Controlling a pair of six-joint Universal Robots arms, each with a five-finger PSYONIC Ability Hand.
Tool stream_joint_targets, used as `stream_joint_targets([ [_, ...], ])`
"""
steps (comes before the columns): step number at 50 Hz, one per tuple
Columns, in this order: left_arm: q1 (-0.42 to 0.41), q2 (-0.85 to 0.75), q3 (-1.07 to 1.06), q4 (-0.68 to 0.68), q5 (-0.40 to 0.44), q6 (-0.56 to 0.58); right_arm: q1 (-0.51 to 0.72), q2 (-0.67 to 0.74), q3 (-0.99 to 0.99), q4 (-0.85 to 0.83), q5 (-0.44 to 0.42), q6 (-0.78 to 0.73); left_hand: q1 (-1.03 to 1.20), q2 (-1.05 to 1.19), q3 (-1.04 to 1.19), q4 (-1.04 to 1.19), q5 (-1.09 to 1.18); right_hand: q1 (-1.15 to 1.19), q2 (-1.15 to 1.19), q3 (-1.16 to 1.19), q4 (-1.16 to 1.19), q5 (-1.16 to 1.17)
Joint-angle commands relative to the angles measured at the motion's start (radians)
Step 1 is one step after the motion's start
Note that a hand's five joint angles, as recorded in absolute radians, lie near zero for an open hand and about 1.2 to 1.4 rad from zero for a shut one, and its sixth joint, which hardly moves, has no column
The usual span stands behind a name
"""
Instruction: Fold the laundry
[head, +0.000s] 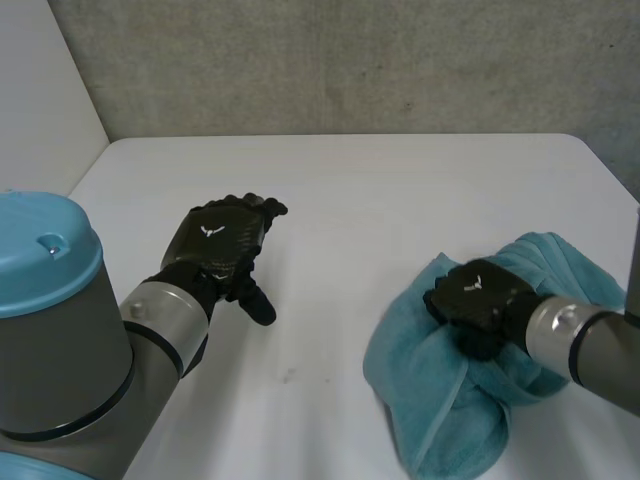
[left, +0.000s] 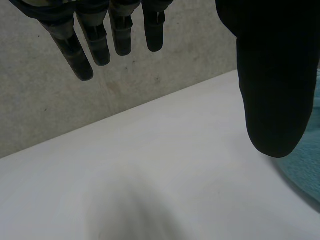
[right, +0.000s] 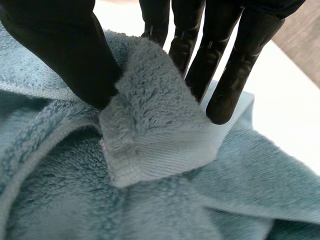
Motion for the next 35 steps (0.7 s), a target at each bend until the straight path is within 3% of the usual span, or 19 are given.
stream_joint_targets([
  [1,0.015,0.034,-0.037,0.0,-0.002,0.001,0.131,0.033,-0.237,0.009,0.133,0.019,0.015,0.016,0.024,0.018,0.022,0.485,0.23,0.241,0.213,0.292],
  [11,0.051,0.103,-0.084,0.001,-0.002,-0.02,0.309,-0.012,-0.632,-0.014,0.236,0.234,0.0,0.001,0.01,0.004,0.007,0.485,0.23,0.241,0.213,0.292],
  [15,0.053,0.108,-0.089,-0.002,0.0,-0.1,0.327,-0.026,-0.722,-0.057,0.245,0.288,0.0,0.001,0.01,0.004,0.007,0.485,0.23,0.241,0.213,0.292],
  [25,0.058,0.088,-0.092,-0.013,0.01,-0.321,0.474,-0.035,-0.848,-0.228,0.431,0.267,0.012,0.013,0.021,0.015,0.019,0.485,0.23,0.241,0.213,0.292],
  [35,0.055,0.011,-0.089,-0.011,0.072,-0.415,0.547,-0.04,-0.867,-0.243,0.465,0.204,0.015,0.016,0.024,0.018,0.022,0.485,0.23,0.241,0.213,0.292],
])
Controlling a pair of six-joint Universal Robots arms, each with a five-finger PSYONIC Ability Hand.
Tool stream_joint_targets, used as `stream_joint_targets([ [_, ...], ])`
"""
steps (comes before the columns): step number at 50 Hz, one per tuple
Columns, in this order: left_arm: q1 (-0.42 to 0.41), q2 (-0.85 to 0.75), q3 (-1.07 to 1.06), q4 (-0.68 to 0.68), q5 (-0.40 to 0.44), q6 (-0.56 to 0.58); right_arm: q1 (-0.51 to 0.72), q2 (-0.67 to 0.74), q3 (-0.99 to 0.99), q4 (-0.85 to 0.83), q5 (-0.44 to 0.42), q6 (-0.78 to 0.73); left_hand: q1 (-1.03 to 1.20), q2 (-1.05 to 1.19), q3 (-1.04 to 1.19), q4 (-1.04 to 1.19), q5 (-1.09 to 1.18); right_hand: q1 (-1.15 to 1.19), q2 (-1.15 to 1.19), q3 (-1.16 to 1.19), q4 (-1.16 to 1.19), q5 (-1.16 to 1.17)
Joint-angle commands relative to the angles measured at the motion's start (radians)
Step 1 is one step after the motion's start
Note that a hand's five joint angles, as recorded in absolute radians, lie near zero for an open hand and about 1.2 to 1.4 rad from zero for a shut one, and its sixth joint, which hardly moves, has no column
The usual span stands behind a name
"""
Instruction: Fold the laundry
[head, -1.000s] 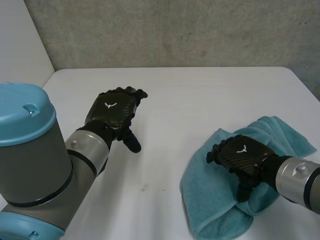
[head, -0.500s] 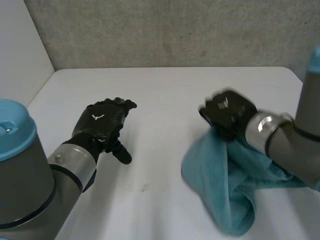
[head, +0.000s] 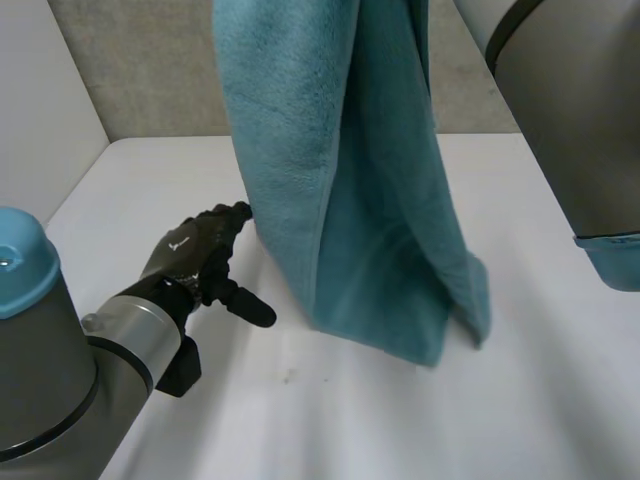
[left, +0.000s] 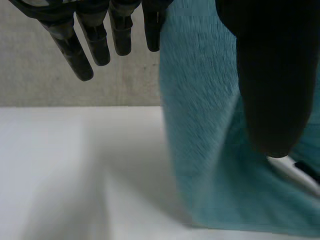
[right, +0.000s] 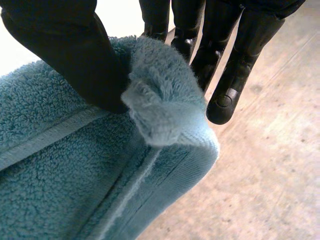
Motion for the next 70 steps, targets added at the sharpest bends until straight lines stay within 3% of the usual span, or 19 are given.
stream_joint_targets([
  [1,-0.002,-0.078,0.012,0.003,0.061,-0.073,0.05,-0.006,0.008,0.0,0.013,-0.036,0.015,0.016,0.025,0.019,0.022,0.486,0.23,0.22,0.203,0.265],
  [15,-0.035,-0.27,0.086,0.063,0.059,-0.102,0.055,-0.057,0.052,0.003,0.022,-0.025,0.032,0.034,0.043,0.036,0.039,0.486,0.23,0.22,0.203,0.265],
  [19,-0.039,-0.347,0.138,0.089,0.059,-0.105,0.052,-0.086,0.075,0.004,0.033,-0.018,0.188,0.189,0.198,0.191,0.195,0.486,0.23,0.22,0.203,0.265],
  [21,-0.041,-0.388,0.175,0.091,0.061,-0.107,0.045,-0.097,0.088,0.004,0.039,-0.01,0.401,0.403,0.412,0.405,0.408,0.486,0.23,0.22,0.203,0.265],
  [22,-0.041,-0.389,0.175,0.091,0.061,-0.107,0.045,-0.097,0.088,0.004,0.039,-0.01,0.402,0.404,0.413,0.406,0.409,0.486,0.23,0.22,0.203,0.265],
  [23,-0.042,-0.419,0.204,0.092,0.059,-0.107,0.039,-0.106,0.112,0.004,0.042,0.004,0.853,0.854,0.863,0.857,0.86,0.486,0.23,0.22,0.203,0.265],
  [25,-0.041,-0.427,0.215,0.097,0.058,-0.107,0.038,-0.109,0.123,0.004,0.043,0.007,1.167,1.168,1.177,1.171,1.174,0.486,0.23,0.22,0.203,0.265],
  [32,-0.016,-0.358,0.219,0.095,0.003,-0.092,-0.019,-0.131,0.227,0.0,0.065,0.022,1.168,1.169,1.179,1.172,1.175,0.486,0.23,0.22,0.203,0.265],
  [35,0.104,-0.171,0.174,0.094,-0.019,-0.078,-0.092,-0.138,0.27,0.004,0.089,0.022,1.168,1.169,1.179,1.172,1.175,0.486,0.23,0.22,0.203,0.265],
  [38,0.207,-0.039,0.153,0.094,-0.01,-0.027,-0.184,-0.14,0.335,0.006,0.086,0.022,1.168,1.169,1.179,1.172,1.175,0.486,0.23,0.22,0.203,0.265],
  [42,0.277,0.09,0.149,0.092,0.019,0.074,-0.264,-0.138,0.41,0.006,0.08,0.018,1.168,1.169,1.179,1.172,1.175,0.486,0.23,0.22,0.203,0.265],
  [50,0.335,0.191,0.127,0.1,0.117,0.165,-0.329,-0.066,0.514,0.018,0.053,0.014,1.168,1.169,1.179,1.172,1.175,0.486,0.23,0.22,0.203,0.265],
  [57,0.314,0.123,0.081,0.1,0.145,0.171,-0.335,0.075,0.556,0.069,0.023,0.016,1.168,1.169,1.179,1.172,1.175,0.486,0.23,0.22,0.203,0.265],
  [61,0.272,-0.098,0.103,0.105,0.133,0.175,-0.34,0.131,0.559,0.076,0.027,0.024,1.168,1.169,1.179,1.172,1.175,0.486,0.23,0.22,0.203,0.265],
  [68,0.266,-0.279,0.172,0.111,0.124,0.197,-0.344,0.173,0.589,0.061,0.025,0.025,1.168,1.169,1.179,1.172,1.175,0.486,0.23,0.22,0.203,0.265],
  [70,0.271,-0.327,0.196,0.108,0.131,0.218,-0.352,0.185,0.603,0.046,0.025,0.025,1.014,1.015,1.024,1.017,1.021,0.486,0.23,0.22,0.203,0.265],
])
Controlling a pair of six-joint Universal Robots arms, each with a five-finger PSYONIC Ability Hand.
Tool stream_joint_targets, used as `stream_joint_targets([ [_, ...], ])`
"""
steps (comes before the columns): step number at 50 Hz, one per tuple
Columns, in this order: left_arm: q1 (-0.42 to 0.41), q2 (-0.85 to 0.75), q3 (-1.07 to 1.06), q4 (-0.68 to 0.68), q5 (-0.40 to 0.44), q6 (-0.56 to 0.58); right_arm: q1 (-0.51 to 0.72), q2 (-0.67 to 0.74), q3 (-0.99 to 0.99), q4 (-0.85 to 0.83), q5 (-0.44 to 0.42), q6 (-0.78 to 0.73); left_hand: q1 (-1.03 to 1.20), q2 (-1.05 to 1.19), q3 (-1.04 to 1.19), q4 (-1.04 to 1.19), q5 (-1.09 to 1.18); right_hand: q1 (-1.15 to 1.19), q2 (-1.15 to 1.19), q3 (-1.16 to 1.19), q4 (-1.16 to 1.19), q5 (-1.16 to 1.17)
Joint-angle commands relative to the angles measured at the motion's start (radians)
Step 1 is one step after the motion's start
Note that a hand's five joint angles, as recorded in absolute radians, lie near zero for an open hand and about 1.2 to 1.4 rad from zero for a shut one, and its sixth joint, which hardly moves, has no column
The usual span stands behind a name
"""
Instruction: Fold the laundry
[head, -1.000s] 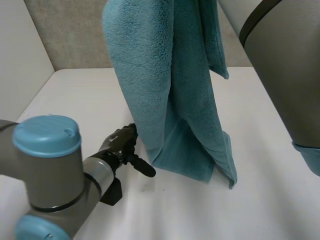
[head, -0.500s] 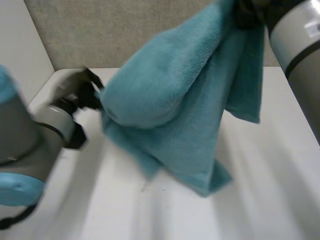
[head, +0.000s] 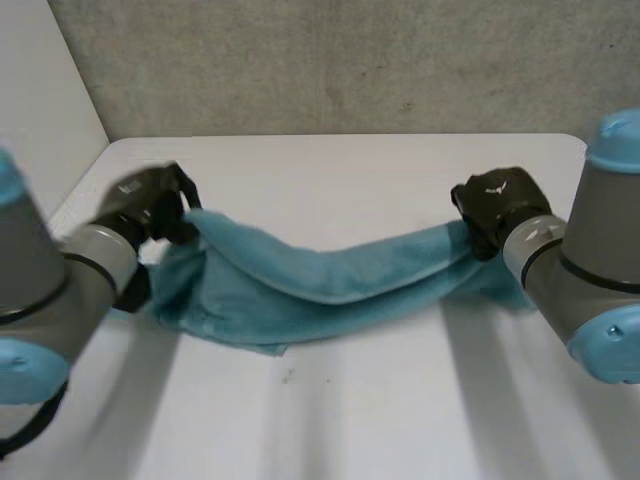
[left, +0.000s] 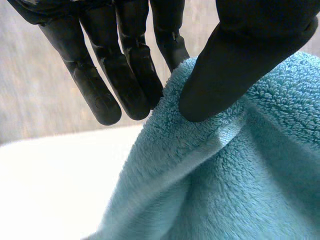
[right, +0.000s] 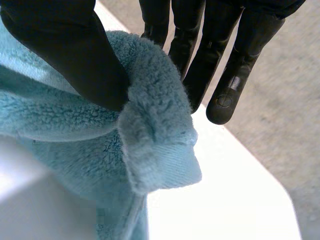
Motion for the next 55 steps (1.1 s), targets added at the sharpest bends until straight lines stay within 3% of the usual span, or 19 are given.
stream_joint_targets([
  [1,0.001,-0.175,0.073,-0.001,0.0,0.043,-0.017,0.038,0.037,-0.035,0.001,0.003,0.045,-0.022,-0.013,-0.017,0.044,0.486,0.23,0.212,0.203,0.26],
  [2,0.003,-0.181,0.073,-0.001,0.0,0.05,-0.017,0.038,0.037,-0.035,0.001,0.003,-0.028,-0.095,-0.087,-0.091,-0.03,0.486,0.23,0.212,0.203,0.26],
  [4,0.003,-0.183,0.066,-0.002,0.002,0.07,-0.043,0.055,0.065,-0.081,0.001,0.004,-0.409,-0.476,-0.468,-0.472,-0.411,0.486,0.23,0.212,0.203,0.26],
  [6,0.001,-0.174,0.061,-0.007,0.002,0.081,-0.054,0.061,0.08,-0.111,0.001,0.009,-0.592,-0.659,-0.65,-0.654,-0.593,0.486,0.23,0.212,0.203,0.26],
  [11,0.004,-0.092,0.011,-0.013,0.002,0.116,-0.081,0.063,0.119,-0.191,-0.005,0.038,-0.794,-0.862,-0.853,-0.857,-0.796,0.486,0.23,0.212,0.203,0.26],
  [18,0.029,-0.012,-0.101,0.01,-0.004,0.129,-0.108,0.071,0.126,-0.199,-0.009,0.038,-0.798,-0.865,-0.857,-0.861,-0.8,0.486,0.23,0.212,0.203,0.26],
  [25,0.037,-0.034,-0.149,0.085,-0.009,0.13,-0.108,0.103,0.125,-0.194,-0.005,0.037,-0.757,-0.824,-0.816,-0.82,-0.759,0.486,0.23,0.212,0.203,0.26],
  [39,0.006,-0.199,-0.052,0.094,-0.007,0.132,-0.106,0.104,0.145,-0.165,-0.009,0.026,-0.631,-0.698,-0.689,-0.694,-0.632,0.486,0.23,0.212,0.203,0.26],
  [42,0.008,-0.23,-0.016,0.114,-0.007,0.132,-0.106,0.103,0.14,-0.139,-0.012,0.018,-0.435,-0.502,-0.493,-0.497,-0.436,0.486,0.23,0.212,0.203,0.26],
  [47,0.006,-0.276,0.064,0.183,-0.004,0.133,-0.105,0.098,0.094,-0.063,-0.04,-0.028,0.264,0.197,0.205,0.201,0.262,0.486,0.23,0.212,0.203,0.26],
  [50,0.006,-0.296,0.121,0.209,-0.009,0.139,-0.095,0.11,-0.028,-0.012,-0.061,-0.08,0.265,0.197,0.206,0.202,0.263,0.486,0.23,0.212,0.203,0.26],
  [55,0.008,-0.302,0.319,0.234,-0.014,0.283,-0.095,0.16,-0.316,-0.007,-0.048,-0.094,0.265,0.197,0.206,0.202,0.263,0.486,0.23,0.212,0.203,0.26],
])
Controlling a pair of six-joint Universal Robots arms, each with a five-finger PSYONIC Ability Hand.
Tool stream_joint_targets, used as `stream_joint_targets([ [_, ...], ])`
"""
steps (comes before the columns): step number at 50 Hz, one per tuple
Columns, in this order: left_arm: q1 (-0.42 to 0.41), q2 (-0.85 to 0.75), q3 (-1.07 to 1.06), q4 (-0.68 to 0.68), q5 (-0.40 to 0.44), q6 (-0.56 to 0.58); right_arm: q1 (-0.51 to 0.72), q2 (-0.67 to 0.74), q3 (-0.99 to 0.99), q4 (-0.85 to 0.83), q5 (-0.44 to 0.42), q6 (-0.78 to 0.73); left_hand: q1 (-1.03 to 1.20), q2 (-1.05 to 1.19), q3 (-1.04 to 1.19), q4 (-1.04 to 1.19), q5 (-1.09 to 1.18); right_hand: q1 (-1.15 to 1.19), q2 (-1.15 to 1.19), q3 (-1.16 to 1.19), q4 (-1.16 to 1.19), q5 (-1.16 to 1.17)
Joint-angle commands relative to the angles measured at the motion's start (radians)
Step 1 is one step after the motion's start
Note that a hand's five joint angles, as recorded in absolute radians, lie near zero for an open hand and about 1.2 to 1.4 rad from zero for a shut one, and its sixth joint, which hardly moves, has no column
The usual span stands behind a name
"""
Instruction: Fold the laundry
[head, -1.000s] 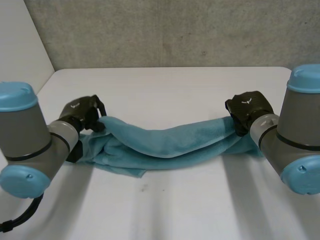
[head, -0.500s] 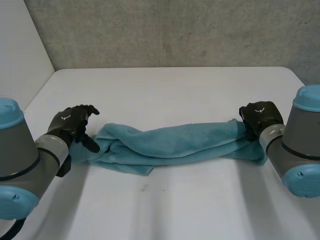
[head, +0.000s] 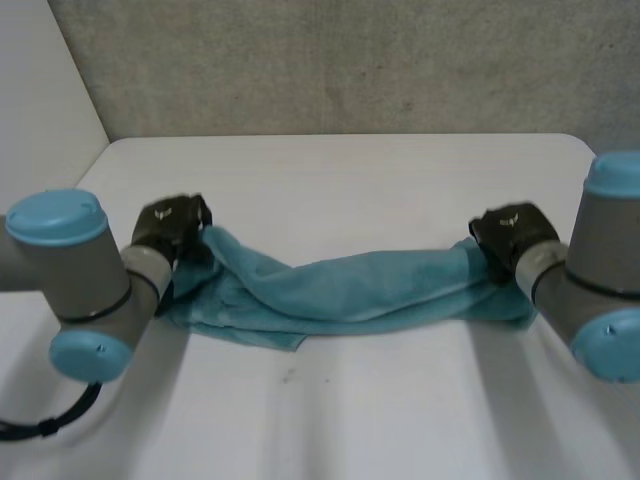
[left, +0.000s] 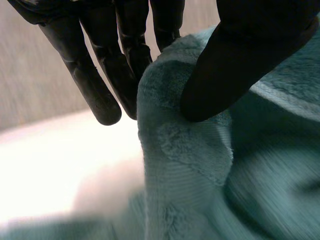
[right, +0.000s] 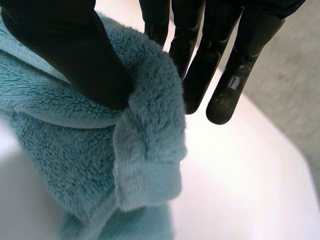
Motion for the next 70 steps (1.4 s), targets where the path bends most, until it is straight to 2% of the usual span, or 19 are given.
stream_joint_targets([
  [1,0.003,-0.006,0.237,0.045,-0.006,0.159,0.004,0.057,-0.393,0.027,0.002,-0.032,0.253,0.201,0.209,0.206,0.26,0.486,0.23,0.212,0.203,0.247],
  [4,0.013,0.049,0.332,0.129,-0.026,0.222,0.006,0.068,-0.567,-0.012,0.025,0.013,0.253,0.201,0.209,0.206,0.26,0.486,0.23,0.212,0.203,0.247],
  [6,0.014,0.073,0.346,0.168,-0.034,0.227,0.003,0.07,-0.677,-0.13,0.047,0.091,0.253,0.201,0.209,0.206,0.26,0.486,0.23,0.212,0.203,0.247],
  [7,0.02,0.136,0.358,0.294,-0.053,0.227,-0.004,0.064,-0.688,-0.228,0.056,0.138,0.253,0.201,0.209,0.206,0.26,0.486,0.23,0.212,0.203,0.247],
  [12,0.028,0.218,0.337,0.47,-0.077,0.23,0.004,0.03,-0.636,-0.384,0.068,0.211,0.253,0.201,0.209,0.206,0.26,0.486,0.23,0.212,0.203,0.247],
  [19,0.034,0.24,0.184,0.376,-0.07,0.228,0.004,-0.03,-0.411,-0.332,0.044,0.211,0.253,0.201,0.209,0.206,0.26,0.486,0.23,0.212,0.203,0.247],
  [25,0.034,0.212,-0.016,0.35,-0.066,0.228,-0.005,-0.016,-0.245,-0.301,-0.022,0.215,0.253,0.201,0.209,0.206,0.26,0.486,0.23,0.212,0.203,0.247],
  [26,0.033,0.203,-0.045,0.35,-0.064,0.23,-0.002,0.035,-0.195,-0.298,-0.053,0.206,0.253,0.201,0.209,0.206,0.26,0.486,0.23,0.212,0.203,0.247],
  [29,0.026,0.157,-0.137,0.344,-0.069,0.234,-0.001,0.062,-0.182,-0.296,-0.061,0.203,0.253,0.201,0.209,0.206,0.26,0.486,0.23,0.212,0.203,0.247],
  [30,0.025,0.149,-0.155,0.343,-0.069,0.234,0.004,0.159,-0.159,-0.251,-0.064,0.177,0.253,0.201,0.209,0.206,0.26,0.486,0.23,0.212,0.203,0.247],
  [34,0.014,0.139,-0.24,0.327,-0.069,0.236,-0.004,0.221,-0.164,-0.146,-0.064,0.128,0.253,0.201,0.209,0.206,0.26,0.486,0.23,0.212,0.203,0.247],
  [37,0.007,0.155,-0.281,0.31,-0.069,0.236,-0.008,0.24,-0.167,-0.039,-0.067,0.103,0.253,0.201,0.209,0.206,0.26,0.486,0.23,0.212,0.203,0.247],
  [44,-0.017,0.243,-0.301,0.257,-0.069,0.23,-0.01,0.209,-0.184,0.092,-0.064,0.094,0.253,0.201,0.209,0.206,0.26,0.486,0.23,0.212,0.203,0.247],
  [45,-0.017,0.254,-0.301,0.252,-0.069,0.23,-0.01,0.2,-0.184,0.102,-0.062,0.096,0.253,0.201,0.209,0.206,0.26,0.458,0.202,0.184,0.175,0.219],
  [47,-0.017,0.28,-0.307,0.238,-0.069,0.224,-0.011,0.173,-0.176,0.129,-0.07,0.106,0.253,0.201,0.209,0.206,0.26,0.159,-0.097,-0.115,-0.124,-0.08],
  [49,-0.018,0.29,-0.312,0.235,-0.069,0.224,-0.011,0.157,-0.165,0.132,-0.07,0.108,0.253,0.201,0.209,0.206,0.26,0.041,-0.215,-0.233,-0.242,-0.198],
  [55,-0.018,0.32,-0.335,0.232,-0.07,0.221,-0.033,0.102,-0.082,0.13,-0.077,0.109,0.253,0.201,0.209,0.206,0.26,0.015,-0.242,-0.26,-0.269,-0.225],
  [58,-0.018,0.323,-0.346,0.232,-0.07,0.221,-0.04,0.062,-0.029,0.118,-0.084,0.109,0.253,0.201,0.209,0.206,0.26,-0.079,-0.335,-0.353,-0.362,-0.318],
  [70,-0.01,0.326,-0.35,0.234,-0.07,0.221,-0.056,0.034,0.082,-0.04,-0.114,0.109,0.253,0.201,0.209,0.206,0.26,-0.097,-0.353,-0.371,-0.38,-0.336],
])
